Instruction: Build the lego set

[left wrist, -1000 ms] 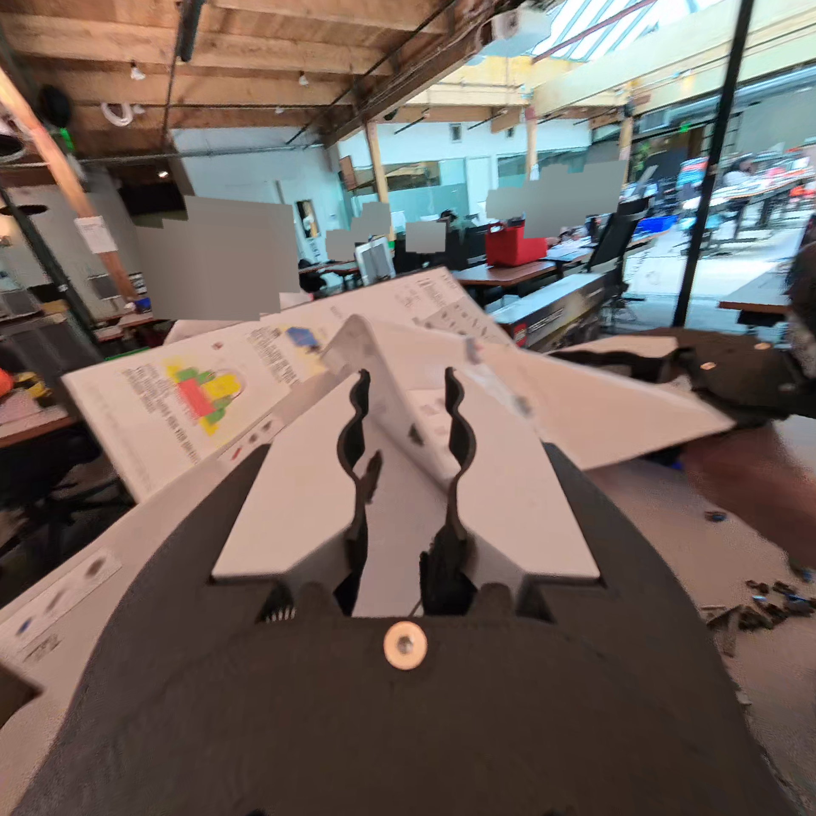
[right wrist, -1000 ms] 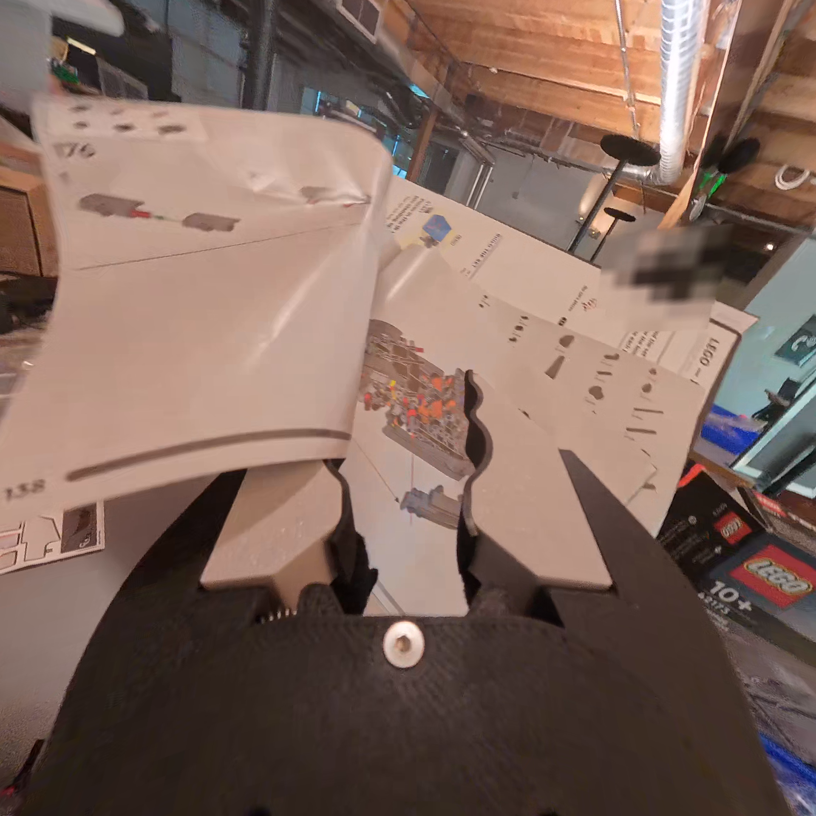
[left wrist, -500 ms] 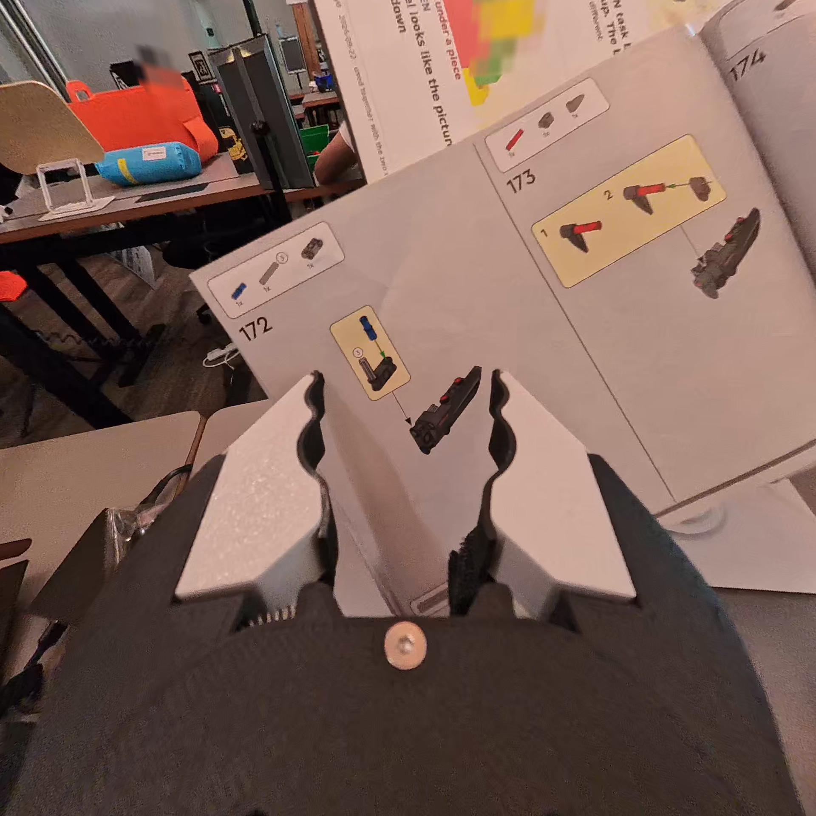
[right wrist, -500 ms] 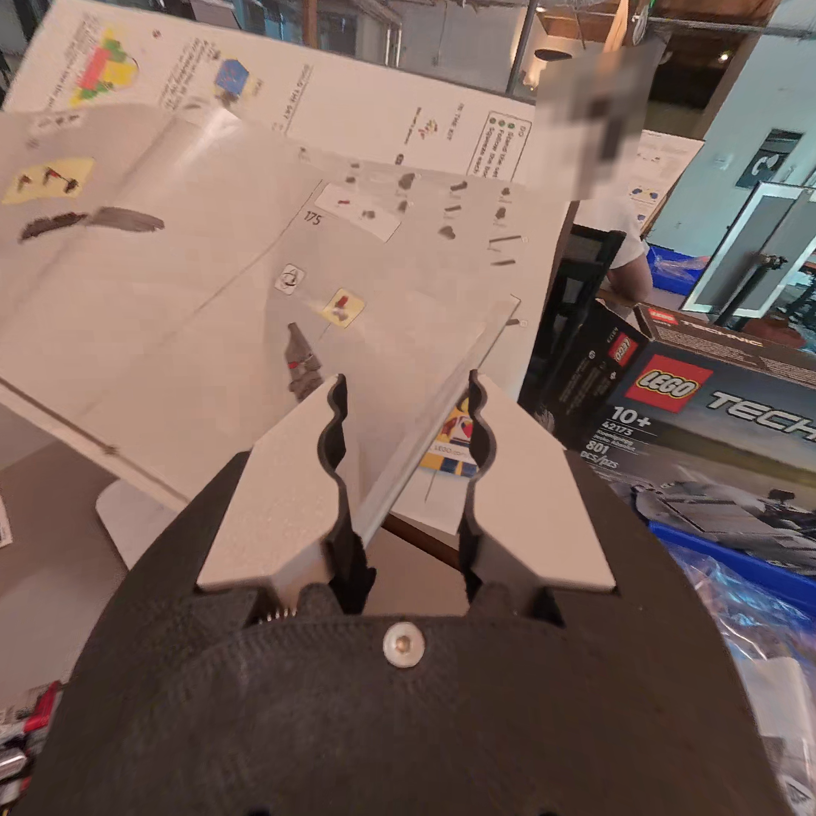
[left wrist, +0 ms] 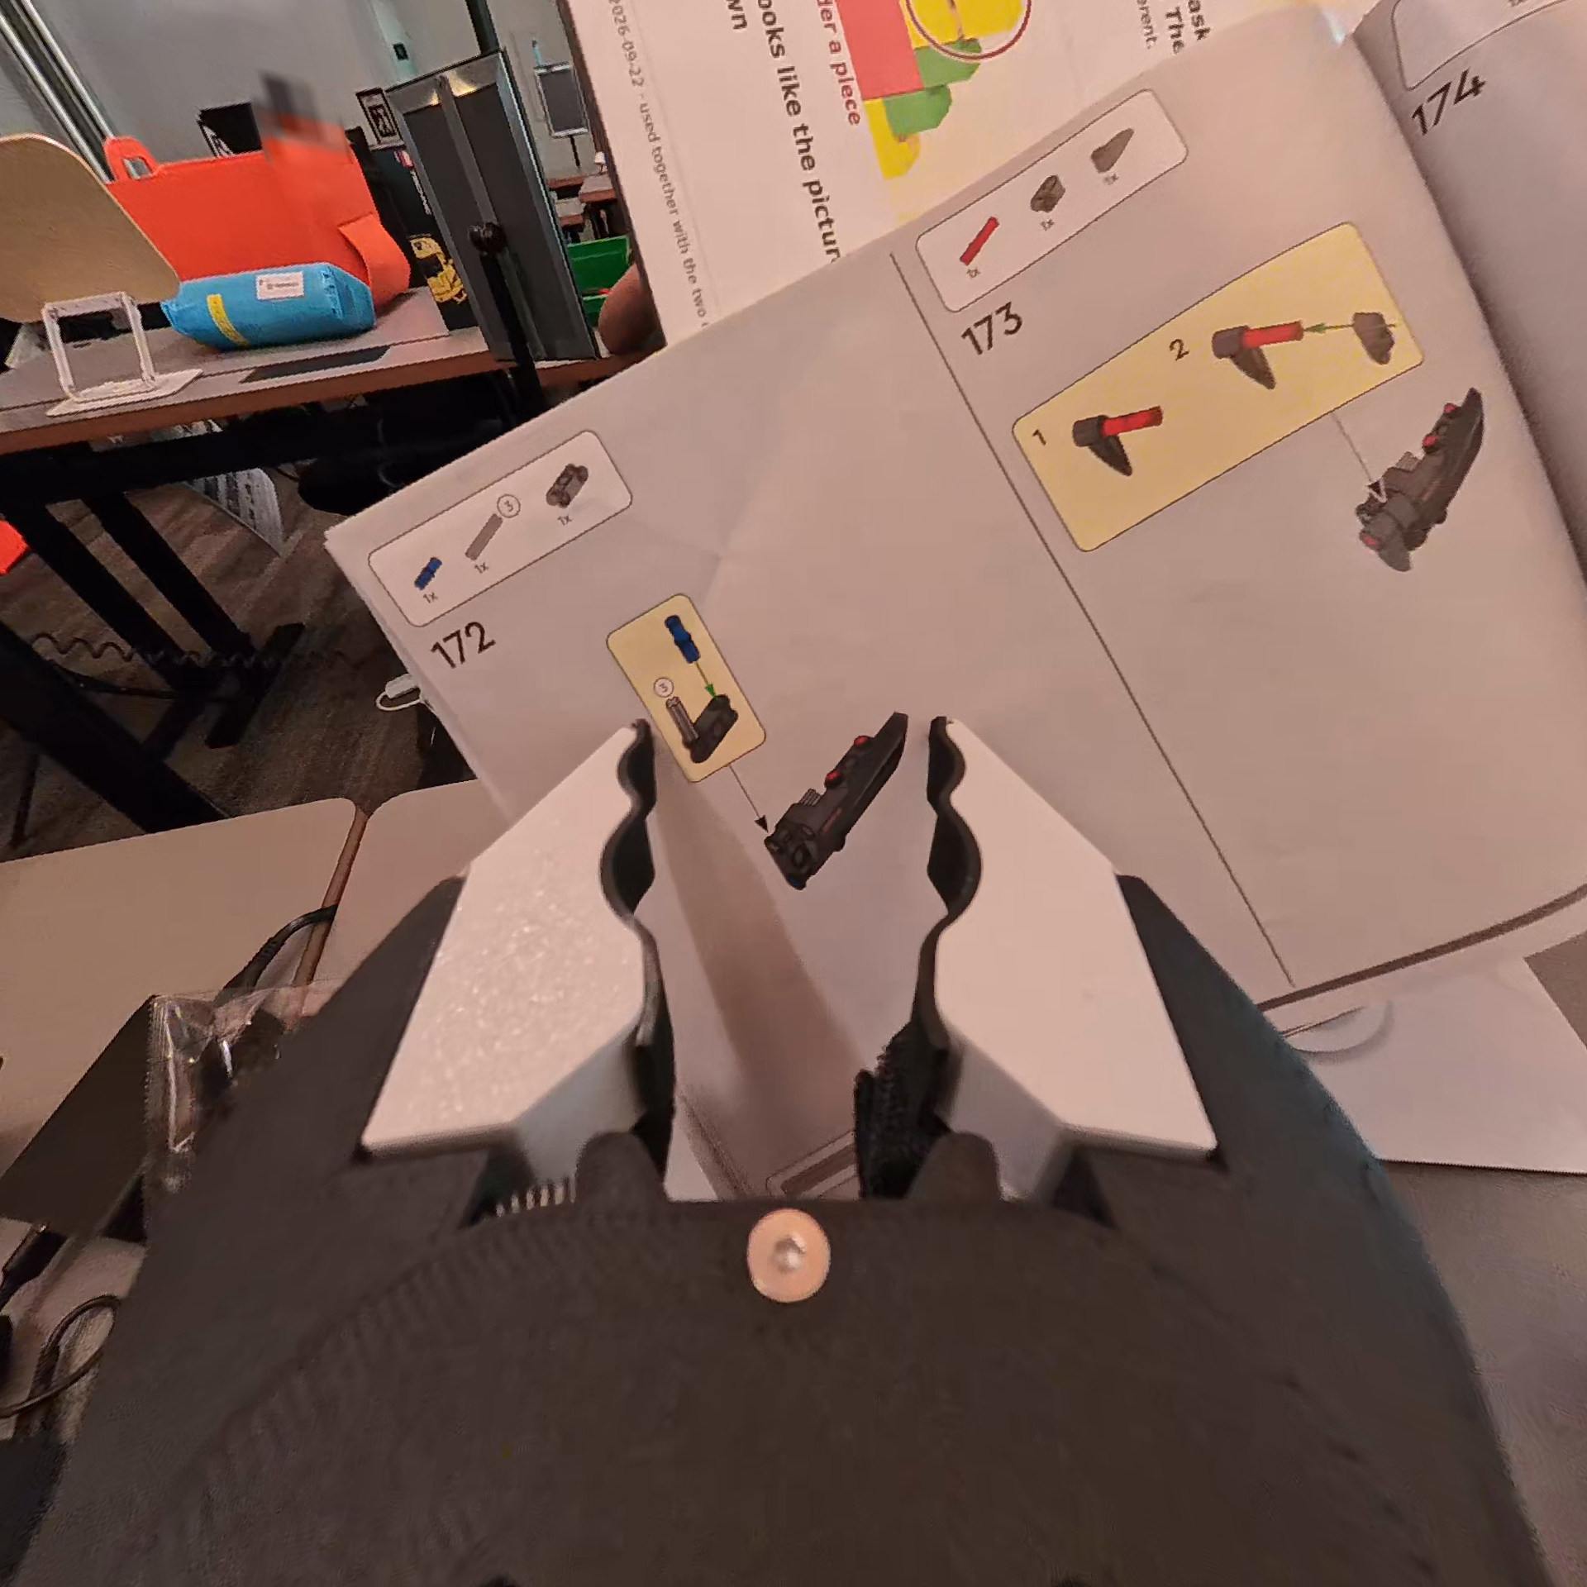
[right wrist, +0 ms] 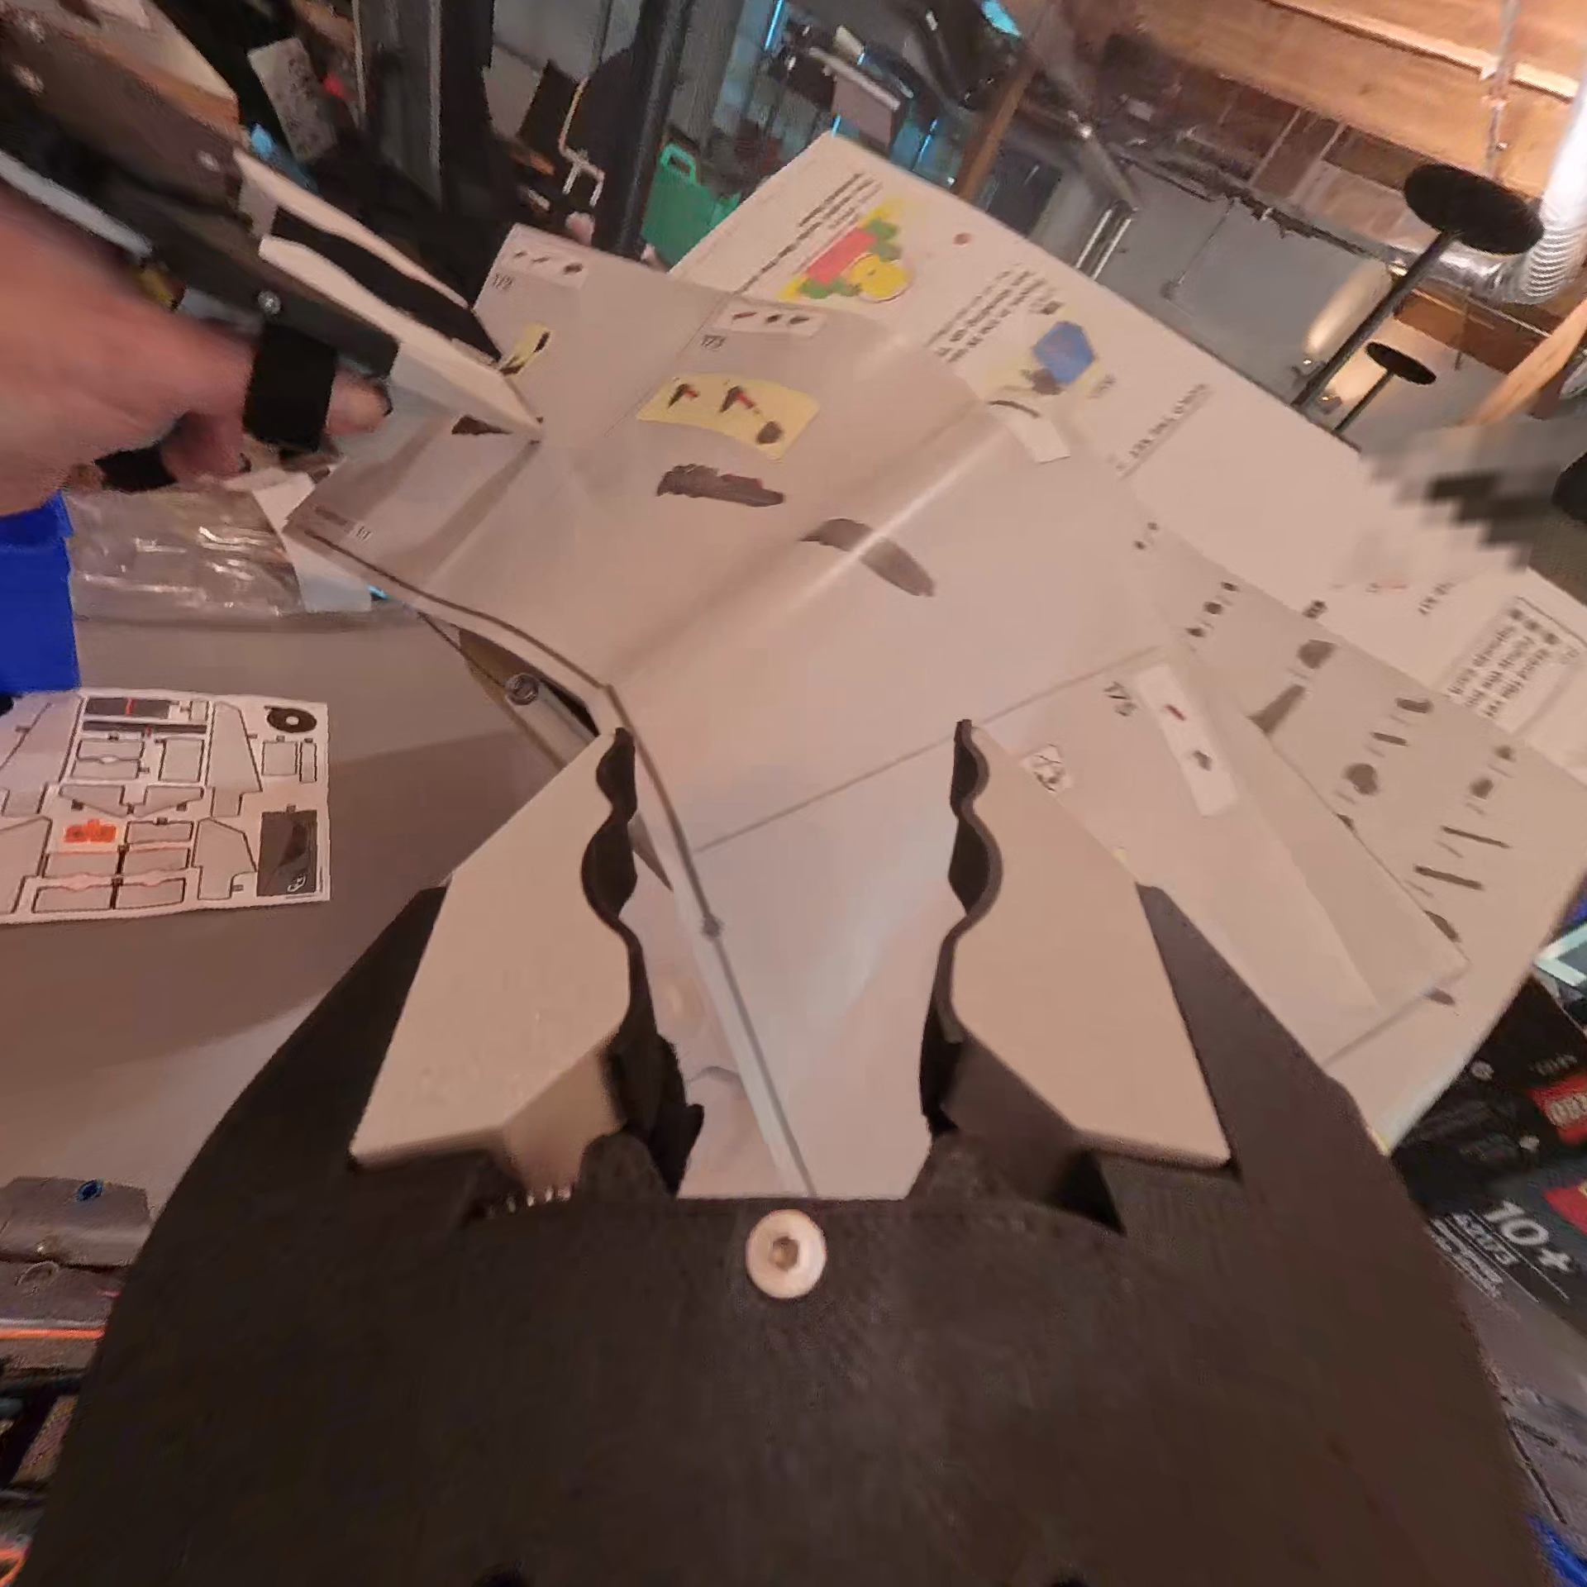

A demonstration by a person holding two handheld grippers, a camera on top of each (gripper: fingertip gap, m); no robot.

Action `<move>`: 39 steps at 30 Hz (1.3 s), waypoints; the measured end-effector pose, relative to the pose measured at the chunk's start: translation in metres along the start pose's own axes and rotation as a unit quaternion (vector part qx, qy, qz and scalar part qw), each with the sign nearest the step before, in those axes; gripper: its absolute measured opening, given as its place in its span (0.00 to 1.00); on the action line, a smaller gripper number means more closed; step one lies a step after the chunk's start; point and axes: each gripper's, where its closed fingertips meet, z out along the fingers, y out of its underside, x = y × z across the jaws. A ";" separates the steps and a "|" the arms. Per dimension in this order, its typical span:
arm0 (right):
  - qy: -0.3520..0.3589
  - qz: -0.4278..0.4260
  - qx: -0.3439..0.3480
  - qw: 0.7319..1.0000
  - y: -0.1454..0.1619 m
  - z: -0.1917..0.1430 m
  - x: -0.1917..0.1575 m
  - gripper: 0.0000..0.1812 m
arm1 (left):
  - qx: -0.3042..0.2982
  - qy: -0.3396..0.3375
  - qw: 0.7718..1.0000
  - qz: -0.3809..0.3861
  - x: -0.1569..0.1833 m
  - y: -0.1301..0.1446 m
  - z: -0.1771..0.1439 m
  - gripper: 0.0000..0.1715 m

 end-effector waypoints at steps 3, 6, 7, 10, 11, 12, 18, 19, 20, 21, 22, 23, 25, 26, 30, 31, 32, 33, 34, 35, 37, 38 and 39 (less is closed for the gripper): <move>0.002 0.000 -0.035 0.999 0.016 0.021 -0.006 0.38 | -0.002 0.001 1.000 0.007 0.004 0.000 -0.001 0.33; -0.010 0.071 -0.048 0.996 0.035 0.027 0.008 0.39 | -0.003 0.003 1.000 0.018 0.007 -0.001 0.000 0.29; -0.020 0.092 -0.047 0.994 0.040 0.026 0.011 0.39 | -0.003 0.005 1.000 0.020 0.008 -0.001 0.000 0.28; -0.033 0.146 -0.062 0.987 0.057 0.021 0.023 0.39 | 0.005 0.010 1.000 0.028 0.014 -0.004 0.001 0.20; -0.033 0.147 -0.070 0.986 0.062 0.019 0.026 0.39 | 0.007 0.014 0.999 0.028 0.016 -0.004 0.002 0.17; -0.029 0.138 -0.070 0.988 0.062 0.016 0.028 0.38 | 0.010 0.018 0.999 0.030 0.020 -0.005 0.002 0.13; -0.027 0.103 -0.067 0.992 0.053 0.011 0.027 0.37 | 0.016 0.040 0.998 0.048 0.038 -0.010 0.005 0.00; -0.032 0.098 -0.062 0.993 0.050 0.011 0.025 0.38 | 0.015 0.048 0.997 0.058 0.042 -0.010 0.004 0.00; -0.035 0.090 -0.056 0.994 0.045 0.010 0.023 0.38 | 0.020 0.048 0.996 0.072 0.043 -0.011 0.000 0.04; -0.034 0.082 -0.053 0.995 0.042 0.009 0.023 0.39 | 0.033 0.048 0.995 0.080 0.041 -0.015 -0.005 0.10; -0.033 0.074 -0.052 0.995 0.039 0.009 0.022 0.39 | 0.040 0.057 0.995 0.078 0.042 -0.016 -0.009 0.14; -0.031 0.066 -0.048 0.996 0.035 0.008 0.022 0.38 | 0.031 0.071 0.995 0.065 0.043 -0.012 -0.010 0.18; -0.023 0.034 -0.036 0.998 0.023 0.006 0.019 0.38 | 0.003 0.104 0.994 0.043 0.053 0.000 -0.006 0.25; -0.029 0.013 -0.027 0.999 0.015 0.005 0.012 0.38 | 0.003 0.116 0.992 0.045 0.060 0.002 -0.007 0.23; -0.073 -0.094 -0.010 0.993 -0.011 0.013 -0.039 0.39 | -0.006 0.151 0.987 0.047 0.083 0.005 -0.009 0.21; -0.077 -0.129 -0.013 0.989 -0.012 0.019 -0.052 0.39 | -0.008 0.158 0.986 0.044 0.087 0.006 -0.009 0.20; -0.076 -0.162 -0.019 0.984 -0.011 0.025 -0.062 0.38 | -0.009 0.164 0.986 0.039 0.090 0.005 -0.009 0.20; -0.074 -0.187 -0.019 0.979 -0.011 0.031 -0.070 0.35 | -0.009 0.169 0.985 0.036 0.092 0.005 -0.009 0.20; -0.072 -0.202 -0.007 0.977 -0.015 0.035 -0.076 0.30 | -0.009 0.173 0.984 0.034 0.095 0.005 -0.009 0.20; -0.070 -0.207 0.001 0.976 -0.018 0.038 -0.080 0.29 | -0.010 0.179 0.983 0.032 0.097 0.005 -0.010 0.20; -0.051 -0.214 -0.010 0.975 -0.018 0.048 -0.077 0.28 | -0.012 0.191 0.981 0.030 0.102 0.006 -0.010 0.20; -0.047 -0.216 -0.011 0.975 -0.019 0.052 -0.075 0.26 | -0.013 0.197 0.980 0.027 0.104 0.006 -0.011 0.20; -0.047 -0.213 -0.008 0.976 -0.020 0.054 -0.074 0.23 | -0.013 0.207 0.978 0.021 0.107 0.005 -0.011 0.19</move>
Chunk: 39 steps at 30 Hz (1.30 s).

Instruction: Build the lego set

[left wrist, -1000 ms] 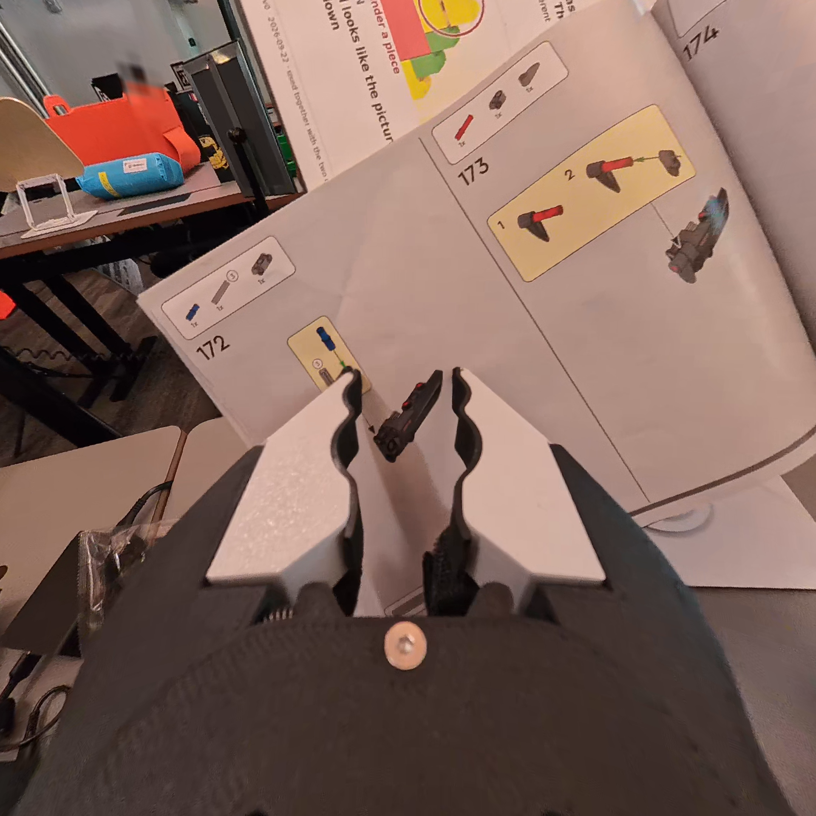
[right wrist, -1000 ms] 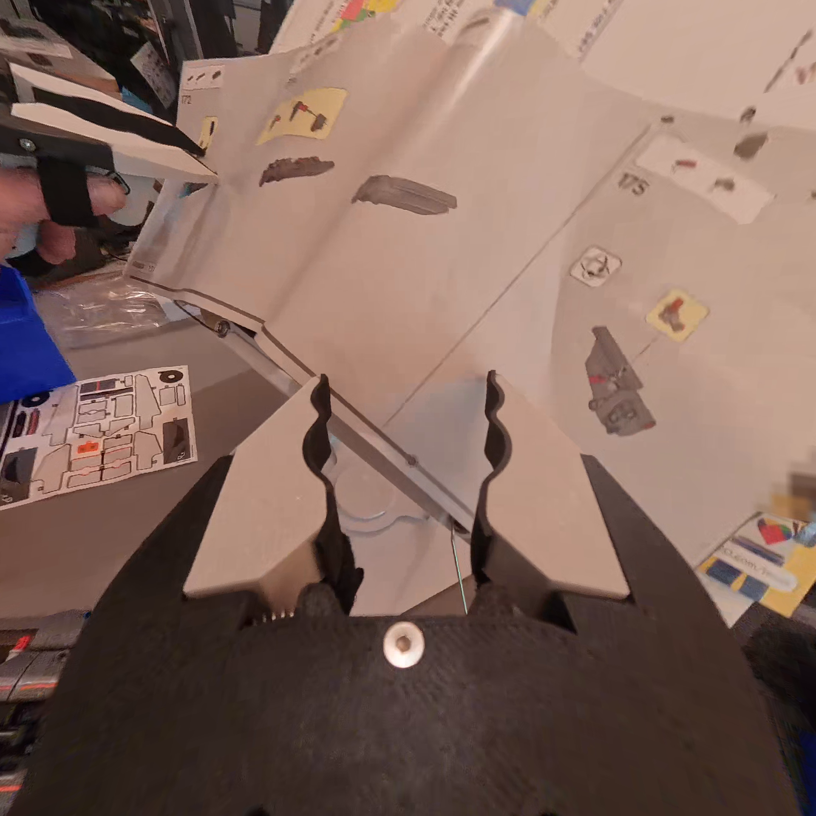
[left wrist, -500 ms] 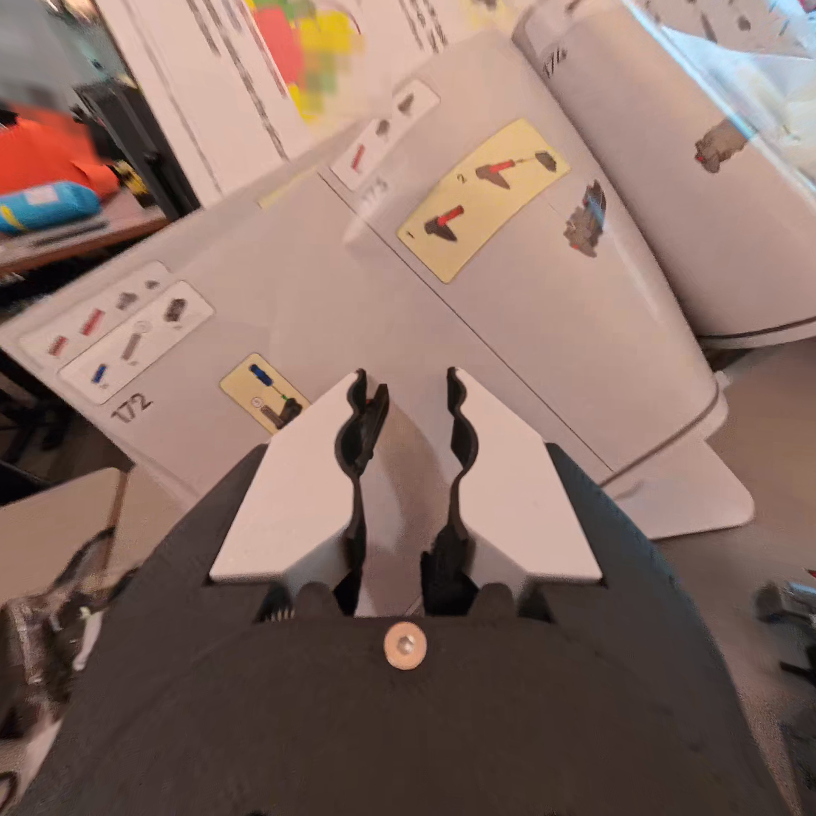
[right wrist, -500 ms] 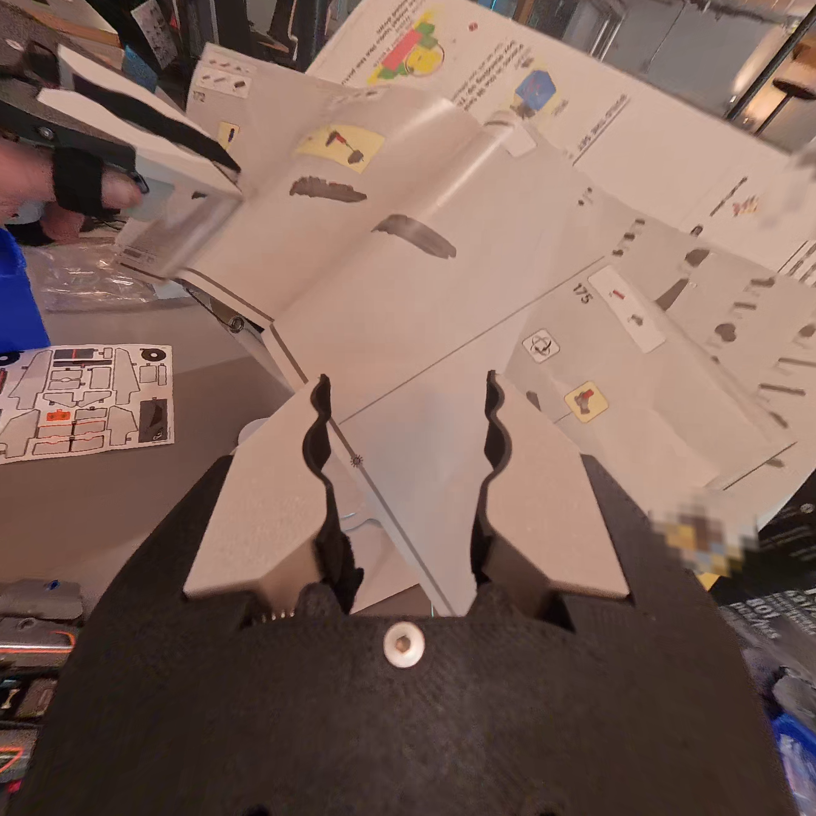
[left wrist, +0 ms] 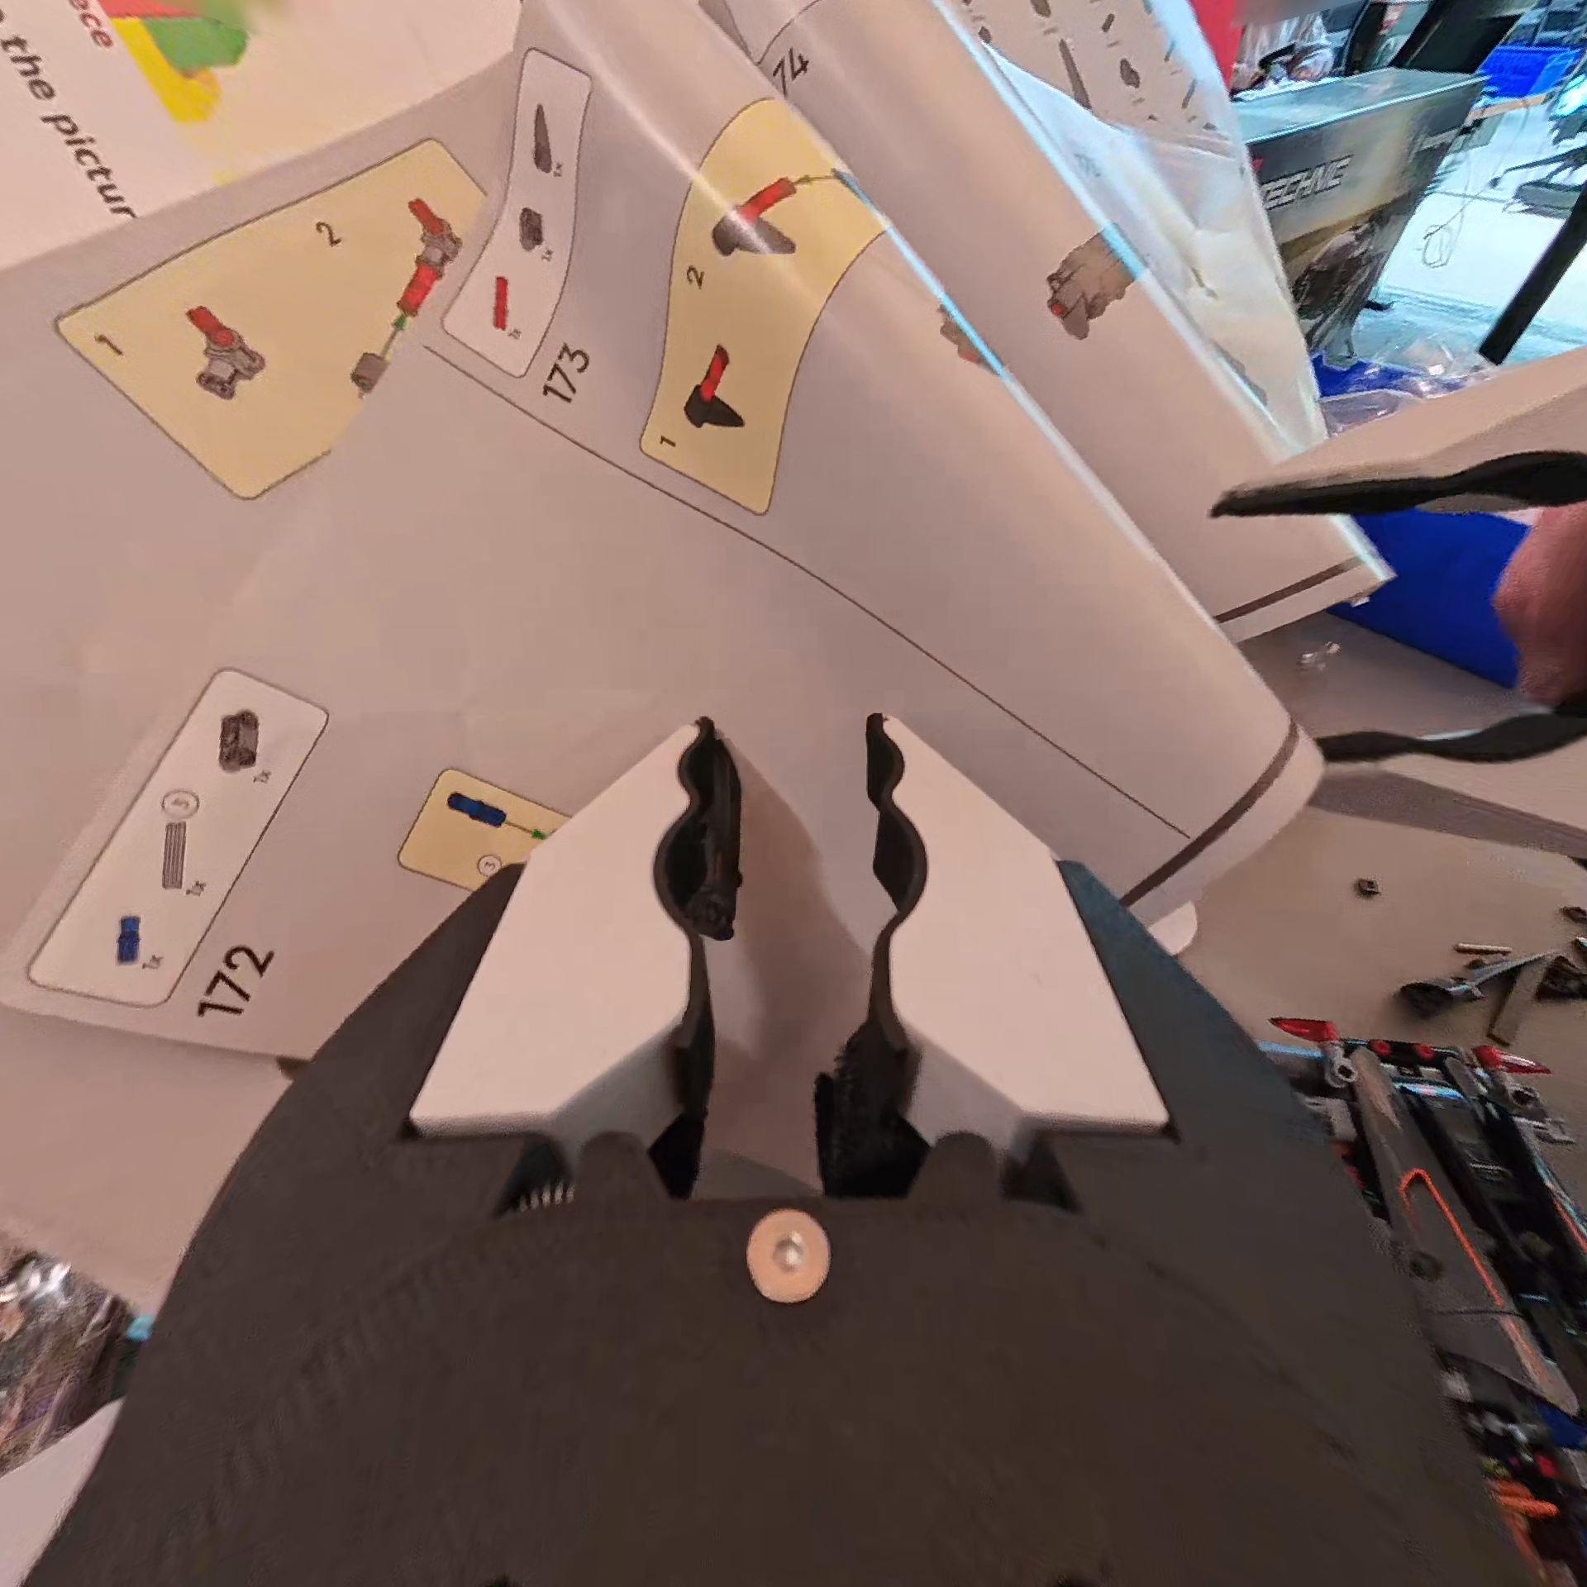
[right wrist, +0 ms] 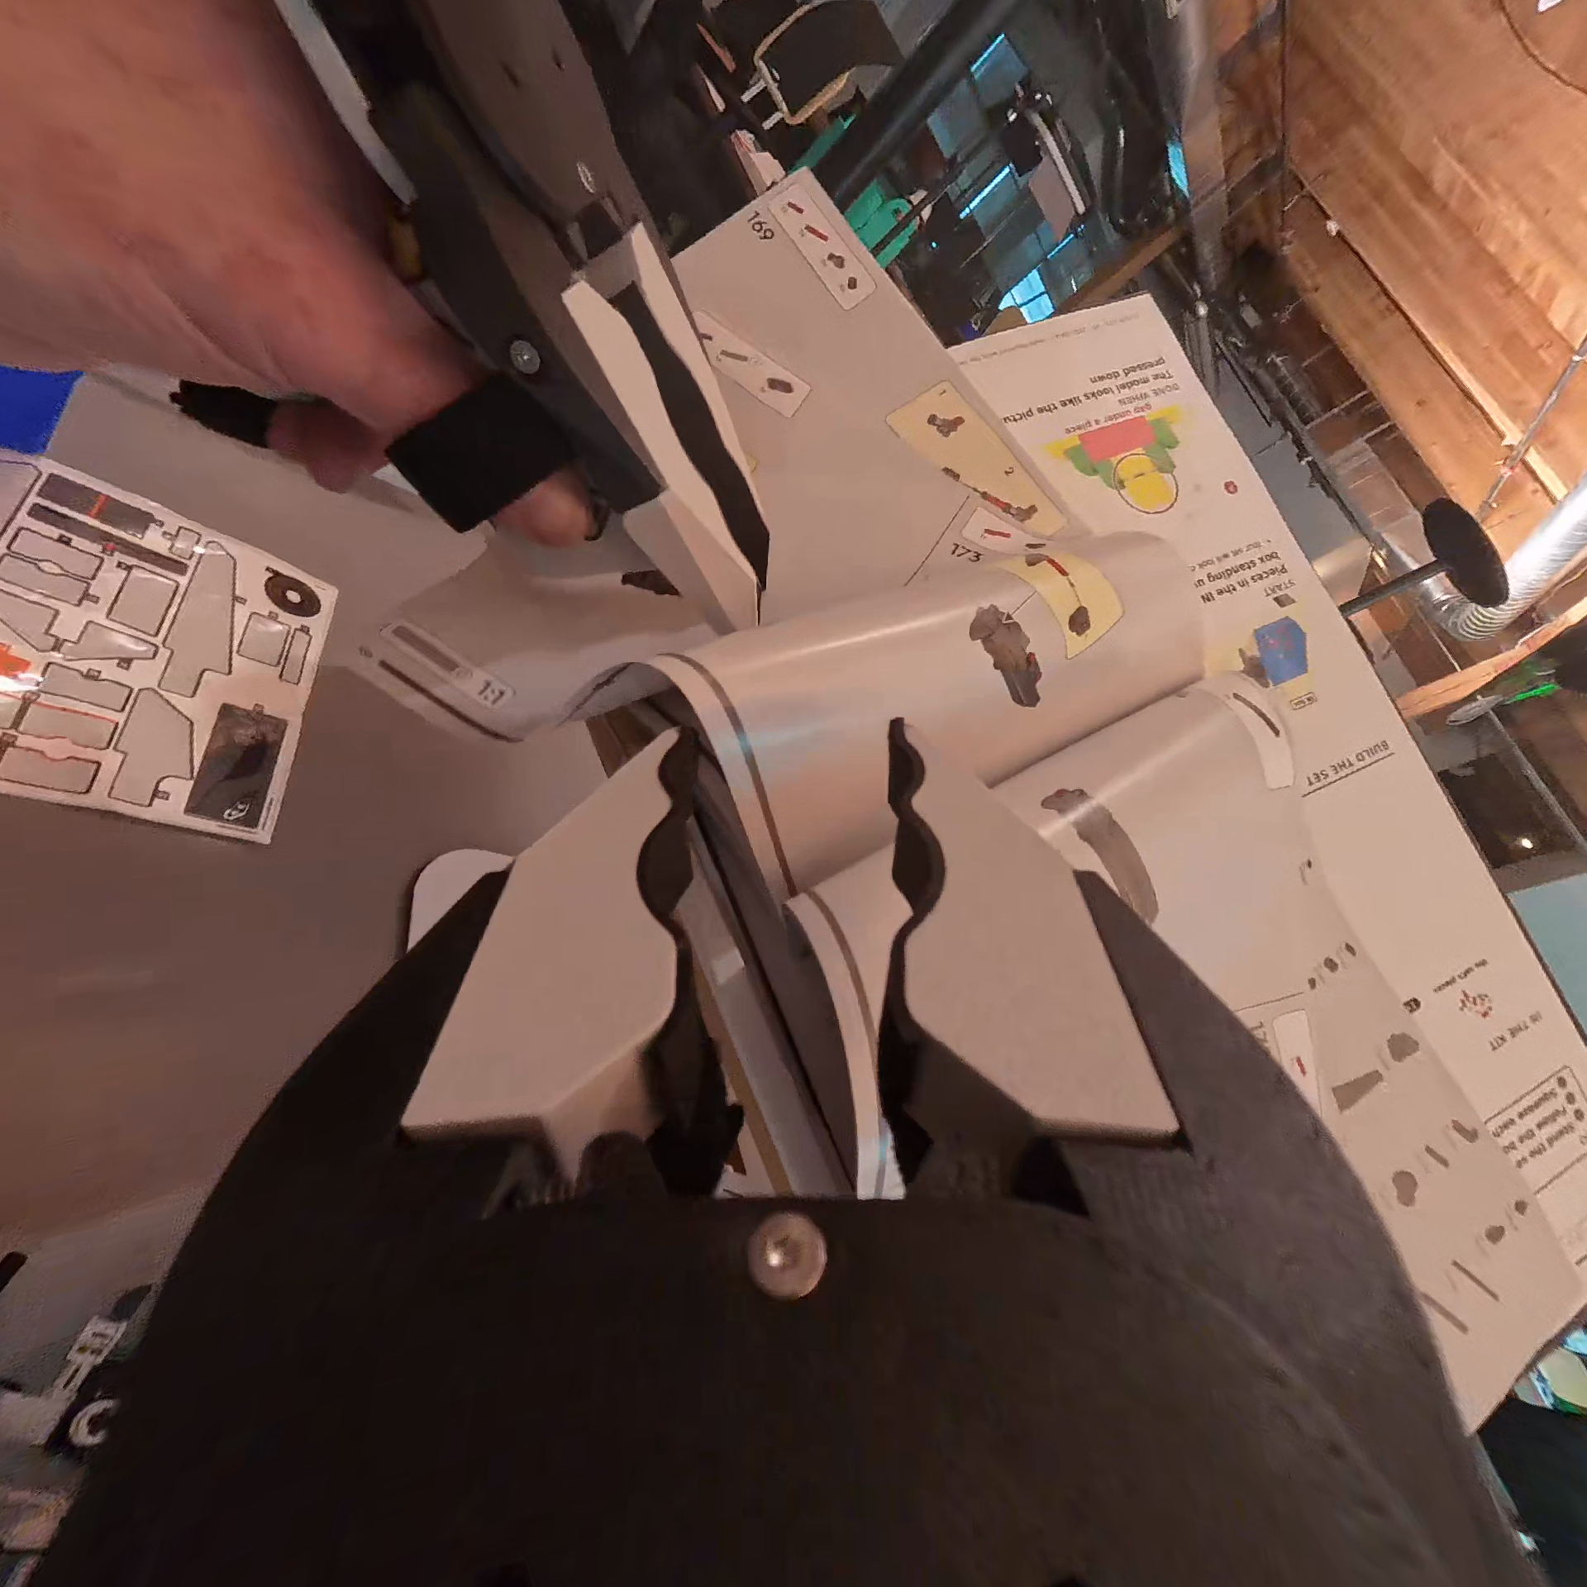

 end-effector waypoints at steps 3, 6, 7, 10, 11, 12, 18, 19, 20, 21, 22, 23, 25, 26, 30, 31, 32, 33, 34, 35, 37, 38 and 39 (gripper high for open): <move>0.001 0.009 0.016 1.000 -0.006 -0.003 0.004 0.16 | 0.007 0.038 0.999 -0.009 0.012 -0.004 0.000 0.19; 0.017 0.035 0.026 0.999 -0.007 -0.010 0.012 0.12 | 0.053 0.037 0.998 0.006 0.014 -0.019 -0.013 0.19; 0.020 0.044 0.032 0.998 -0.006 -0.013 0.015 0.10 | 0.064 0.039 0.997 0.008 0.014 -0.023 -0.019 0.19; 0.022 0.087 0.042 0.995 0.001 -0.022 0.025 0.09 | 0.070 -0.007 0.997 0.003 -0.005 -0.023 -0.034 0.22; 0.021 0.107 0.047 0.993 0.004 -0.025 0.029 0.08 | 0.066 -0.025 0.997 0.001 -0.012 -0.020 -0.038 0.22; 0.029 0.123 0.049 0.991 0.007 -0.028 0.035 0.07 | 0.064 -0.038 0.997 -0.007 -0.018 -0.017 -0.043 0.24; 0.042 0.166 0.046 0.984 0.020 -0.035 0.046 0.07 | 0.070 -0.048 0.996 -0.017 -0.019 -0.004 -0.066 0.28; 0.039 0.180 0.052 0.981 0.019 -0.037 0.047 0.07 | 0.066 -0.041 0.997 -0.012 -0.013 0.000 -0.068 0.28; 0.035 0.193 0.055 0.979 0.019 -0.037 0.049 0.08 | 0.056 -0.043 0.997 -0.002 -0.010 0.006 -0.071 0.29; 0.036 0.198 0.052 0.978 0.021 -0.038 0.051 0.09 | 0.052 -0.051 0.997 0.022 -0.007 0.011 -0.074 0.31; 0.036 0.200 0.050 0.978 0.022 -0.038 0.052 0.10 | 0.049 -0.057 0.996 0.053 -0.001 0.015 -0.077 0.33; 0.033 0.202 0.050 0.978 0.023 -0.038 0.052 0.10 | 0.042 -0.063 0.993 0.090 0.007 0.020 -0.079 0.36; 0.027 0.209 0.049 0.976 0.024 -0.037 0.052 0.10 | 0.040 -0.082 0.979 0.181 0.027 0.026 -0.080 0.40; 0.025 0.210 0.048 0.976 0.024 -0.036 0.051 0.10 | 0.043 -0.085 0.968 0.234 0.041 0.028 -0.079 0.43; 0.022 0.215 0.046 0.975 0.025 -0.034 0.051 0.10 | 0.038 -0.108 0.926 0.360 0.078 0.036 -0.061 0.49; 0.022 0.218 0.046 0.975 0.025 -0.034 0.051 0.11 | 0.037 -0.118 0.919 0.376 0.081 0.037 -0.057 0.48; 0.022 0.220 0.045 0.974 0.025 -0.034 0.051 0.11 | 0.036 -0.115 0.916 0.383 0.086 0.039 -0.052 0.50; 0.021 0.220 0.043 0.974 0.025 -0.034 0.051 0.11 | 0.031 -0.118 0.912 0.391 0.088 0.041 -0.047 0.50; 0.020 0.219 0.040 0.975 0.025 -0.034 0.051 0.11 | 0.029 -0.128 0.907 0.401 0.087 0.041 -0.044 0.49; 0.020 0.218 0.039 0.975 0.026 -0.035 0.051 0.11 | 0.025 -0.139 0.903 0.405 0.084 0.042 -0.042 0.50; 0.018 0.218 0.037 0.975 0.026 -0.035 0.052 0.12 | 0.021 -0.144 0.901 0.409 0.082 0.047 -0.037 0.49; 0.017 0.219 0.036 0.975 0.027 -0.035 0.052 0.12 | 0.024 -0.151 0.899 0.410 0.081 0.047 -0.037 0.46; 0.017 0.219 0.035 0.975 0.027 -0.035 0.052 0.13 | 0.026 -0.159 0.897 0.412 0.081 0.045 -0.039 0.40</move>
